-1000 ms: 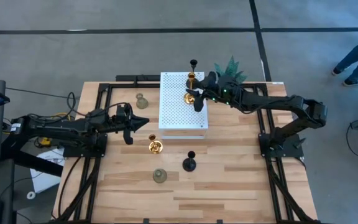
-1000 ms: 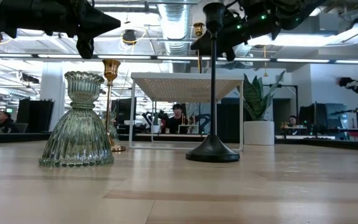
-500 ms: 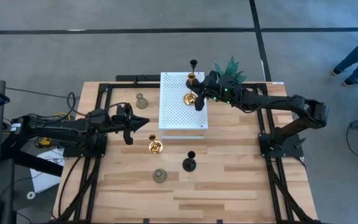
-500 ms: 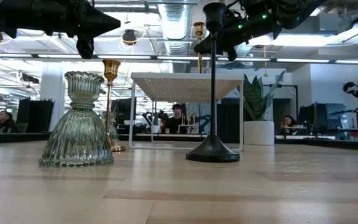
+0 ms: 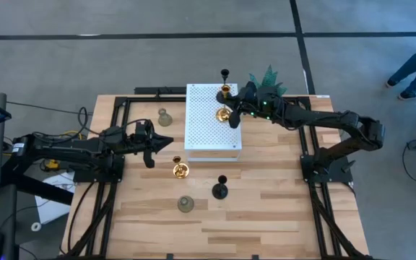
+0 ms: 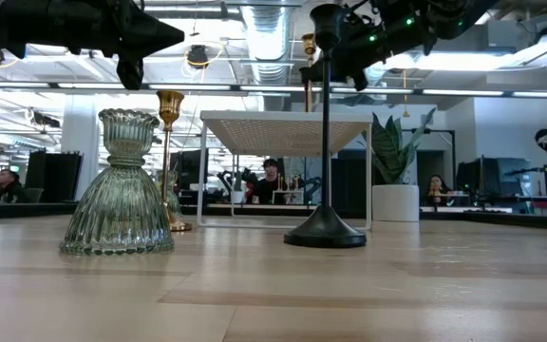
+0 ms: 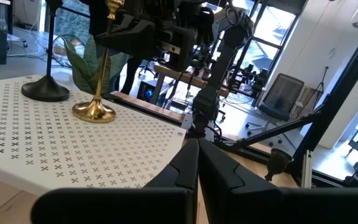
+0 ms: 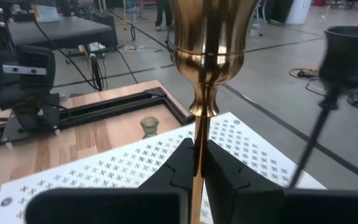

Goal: Pick & Place candle stick holders
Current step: Put the right gold candle holder on the shelf, then put the top transparent glass candle holder on the shelf

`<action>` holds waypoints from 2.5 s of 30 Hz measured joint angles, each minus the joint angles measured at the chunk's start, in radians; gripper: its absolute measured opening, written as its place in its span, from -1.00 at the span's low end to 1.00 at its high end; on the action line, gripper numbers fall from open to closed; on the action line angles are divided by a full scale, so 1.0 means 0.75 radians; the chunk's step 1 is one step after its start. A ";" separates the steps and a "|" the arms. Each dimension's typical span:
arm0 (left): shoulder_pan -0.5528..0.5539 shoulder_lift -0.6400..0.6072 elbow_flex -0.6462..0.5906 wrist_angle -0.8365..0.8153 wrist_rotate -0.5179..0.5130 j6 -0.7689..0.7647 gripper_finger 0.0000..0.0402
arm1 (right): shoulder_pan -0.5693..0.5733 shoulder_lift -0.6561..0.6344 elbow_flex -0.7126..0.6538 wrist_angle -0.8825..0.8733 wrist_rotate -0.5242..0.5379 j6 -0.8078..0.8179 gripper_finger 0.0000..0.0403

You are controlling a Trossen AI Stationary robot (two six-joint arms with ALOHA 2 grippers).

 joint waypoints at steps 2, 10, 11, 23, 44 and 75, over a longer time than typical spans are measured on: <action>0.001 0.000 0.000 0.000 0.000 0.000 -0.95 | -0.001 -0.029 -0.002 -0.037 0.003 -0.015 -0.95; 0.001 0.000 0.000 0.000 -0.001 0.002 -0.95 | -0.007 -0.055 -0.002 -0.091 -0.003 0.010 -0.90; 0.001 0.000 0.000 0.000 -0.001 0.002 -0.95 | -0.007 -0.048 -0.002 -0.085 -0.004 0.011 -0.90; 0.000 0.000 0.000 0.000 0.000 -0.001 -0.95 | -0.005 -0.037 -0.001 -0.055 -0.006 0.014 -0.89; 0.000 0.000 0.000 0.001 -0.001 -0.001 -0.95 | -0.005 -0.037 -0.001 -0.201 -0.008 0.014 -0.41; -0.047 0.000 0.000 0.000 0.001 0.000 -0.98 | 0.210 -0.723 0.000 -0.817 -0.181 0.345 -0.10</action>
